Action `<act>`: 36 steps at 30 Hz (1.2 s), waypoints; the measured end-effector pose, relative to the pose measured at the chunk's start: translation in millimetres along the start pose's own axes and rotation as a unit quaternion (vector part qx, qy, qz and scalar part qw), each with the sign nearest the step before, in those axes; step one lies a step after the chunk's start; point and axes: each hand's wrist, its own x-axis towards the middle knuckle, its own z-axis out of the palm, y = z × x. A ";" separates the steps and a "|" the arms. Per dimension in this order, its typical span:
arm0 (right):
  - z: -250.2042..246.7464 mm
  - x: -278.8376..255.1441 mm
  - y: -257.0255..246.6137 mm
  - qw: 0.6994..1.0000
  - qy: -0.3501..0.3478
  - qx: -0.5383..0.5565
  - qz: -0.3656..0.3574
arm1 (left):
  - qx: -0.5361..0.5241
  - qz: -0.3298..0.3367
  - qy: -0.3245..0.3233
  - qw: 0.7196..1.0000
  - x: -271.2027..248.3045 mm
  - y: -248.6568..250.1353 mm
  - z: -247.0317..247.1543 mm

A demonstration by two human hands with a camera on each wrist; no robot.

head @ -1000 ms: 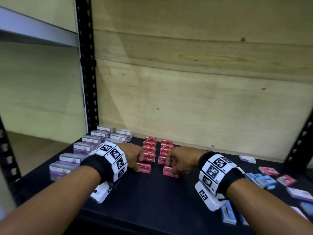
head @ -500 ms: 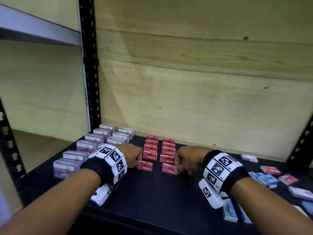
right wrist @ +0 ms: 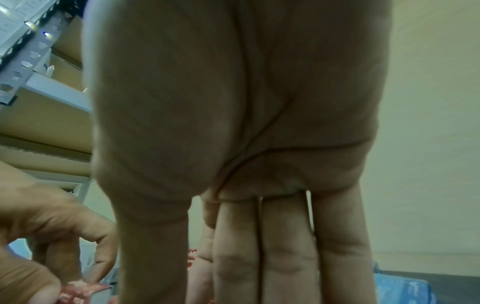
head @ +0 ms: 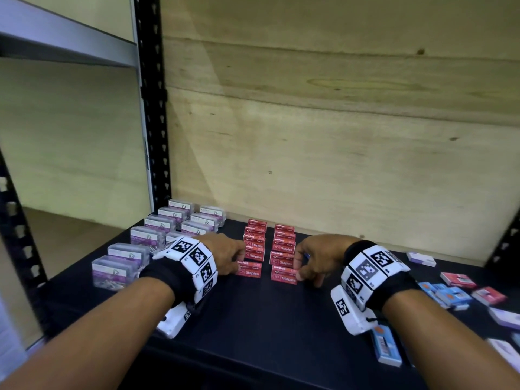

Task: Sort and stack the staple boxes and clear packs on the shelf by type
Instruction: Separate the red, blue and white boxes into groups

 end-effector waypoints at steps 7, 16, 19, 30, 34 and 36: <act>2.0 0.8 -2.9 1.000 0.003 -0.005 0.006 | 0.012 -0.007 -0.005 1.000 1.7 1.5 -1.5; 1.2 -0.3 -8.0 1.000 -0.004 -0.013 0.011 | 0.021 -0.022 -0.004 1.000 1.9 3.3 0.5; 1.6 0.0 -8.3 1.000 -0.001 -0.014 0.013 | 0.016 -0.028 -0.003 0.999 1.6 4.0 1.0; 1.9 0.7 -7.2 1.000 -0.005 -0.002 0.014 | 0.024 -0.026 0.001 0.999 3.2 6.7 2.4; 2.7 -1.0 -8.3 1.000 -0.003 0.010 0.016 | 0.009 -0.021 -0.018 1.000 0.0 3.6 0.1; 2.1 -7.0 -5.6 1.000 -0.008 0.025 0.011 | -0.003 -0.020 -0.030 0.999 -4.4 3.4 -5.1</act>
